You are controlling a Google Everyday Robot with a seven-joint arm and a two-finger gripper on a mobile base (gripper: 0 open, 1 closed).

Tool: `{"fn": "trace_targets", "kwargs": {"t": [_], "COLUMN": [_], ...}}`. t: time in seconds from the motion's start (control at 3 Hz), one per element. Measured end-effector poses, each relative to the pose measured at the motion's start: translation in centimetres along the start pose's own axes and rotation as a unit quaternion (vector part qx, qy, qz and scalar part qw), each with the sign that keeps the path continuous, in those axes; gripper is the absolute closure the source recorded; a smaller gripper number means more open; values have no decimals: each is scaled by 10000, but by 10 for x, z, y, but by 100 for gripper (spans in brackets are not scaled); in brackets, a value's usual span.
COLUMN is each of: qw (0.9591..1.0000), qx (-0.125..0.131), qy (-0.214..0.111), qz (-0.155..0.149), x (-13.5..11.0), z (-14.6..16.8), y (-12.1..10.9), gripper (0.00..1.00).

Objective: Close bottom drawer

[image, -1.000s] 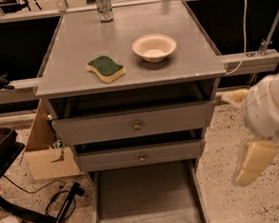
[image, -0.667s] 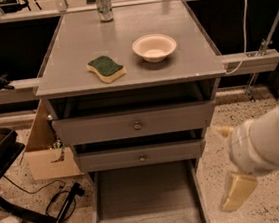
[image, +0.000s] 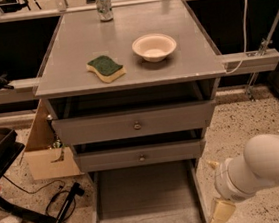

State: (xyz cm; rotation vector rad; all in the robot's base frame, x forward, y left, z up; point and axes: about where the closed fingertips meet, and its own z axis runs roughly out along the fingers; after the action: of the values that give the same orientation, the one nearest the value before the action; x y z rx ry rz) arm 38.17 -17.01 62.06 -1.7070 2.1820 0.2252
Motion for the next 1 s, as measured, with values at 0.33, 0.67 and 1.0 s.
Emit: {"fn": "trace_targets", "kwargs": {"t": [0.33, 0.67, 1.0], "qw": [9985, 9988, 9978], "qx": [-307, -260, -395], "qy": [-64, 5, 95], "qz": [441, 404, 517], "x": [27, 25, 52], "z": [51, 51, 87], "y": [3, 4, 15], "gripper": [0, 0, 18]}}
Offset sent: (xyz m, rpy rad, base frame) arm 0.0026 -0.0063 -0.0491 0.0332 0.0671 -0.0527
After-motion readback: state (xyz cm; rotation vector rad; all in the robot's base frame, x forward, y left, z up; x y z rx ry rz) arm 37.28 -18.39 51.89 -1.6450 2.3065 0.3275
